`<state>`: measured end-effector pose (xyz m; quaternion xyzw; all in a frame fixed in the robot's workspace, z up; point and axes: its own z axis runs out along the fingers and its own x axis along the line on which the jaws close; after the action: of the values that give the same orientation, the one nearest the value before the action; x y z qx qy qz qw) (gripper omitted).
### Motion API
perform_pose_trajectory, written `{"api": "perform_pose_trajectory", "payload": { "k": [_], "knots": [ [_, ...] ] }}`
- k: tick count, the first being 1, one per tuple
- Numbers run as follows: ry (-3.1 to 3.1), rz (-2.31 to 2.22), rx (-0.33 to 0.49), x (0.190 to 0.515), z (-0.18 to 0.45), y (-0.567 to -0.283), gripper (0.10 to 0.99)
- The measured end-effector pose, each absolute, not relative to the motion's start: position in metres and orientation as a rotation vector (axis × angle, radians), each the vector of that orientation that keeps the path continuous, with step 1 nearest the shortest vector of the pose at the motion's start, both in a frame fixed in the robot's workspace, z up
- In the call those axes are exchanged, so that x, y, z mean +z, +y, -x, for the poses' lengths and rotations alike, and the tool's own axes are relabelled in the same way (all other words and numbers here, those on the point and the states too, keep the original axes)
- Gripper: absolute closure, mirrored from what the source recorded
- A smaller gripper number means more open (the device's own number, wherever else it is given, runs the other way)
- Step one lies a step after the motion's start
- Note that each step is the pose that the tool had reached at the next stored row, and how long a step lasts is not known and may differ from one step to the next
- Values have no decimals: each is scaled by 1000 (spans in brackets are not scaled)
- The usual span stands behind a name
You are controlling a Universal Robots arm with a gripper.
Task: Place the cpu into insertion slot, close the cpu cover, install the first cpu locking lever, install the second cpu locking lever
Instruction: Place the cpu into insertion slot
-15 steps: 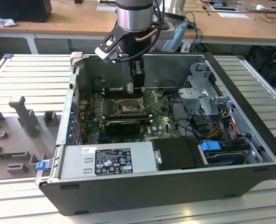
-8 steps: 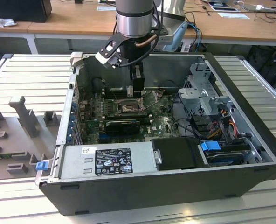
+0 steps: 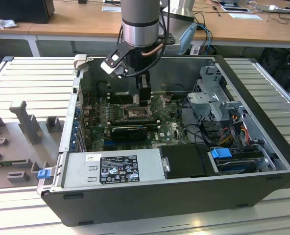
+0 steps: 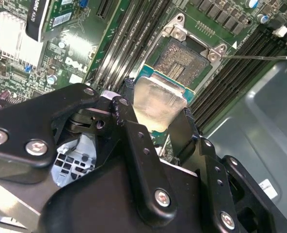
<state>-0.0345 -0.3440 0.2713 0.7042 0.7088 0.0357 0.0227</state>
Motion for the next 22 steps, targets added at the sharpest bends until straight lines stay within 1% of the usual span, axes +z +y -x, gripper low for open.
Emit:
{"api": "perform_pose_trajectory", "payload": {
  "k": [9, 22],
  "knots": [
    [2193, -2183, 111, 258, 35, -342, 557],
    [2192, -2183, 111, 256, 36, -342, 557]
  ]
}}
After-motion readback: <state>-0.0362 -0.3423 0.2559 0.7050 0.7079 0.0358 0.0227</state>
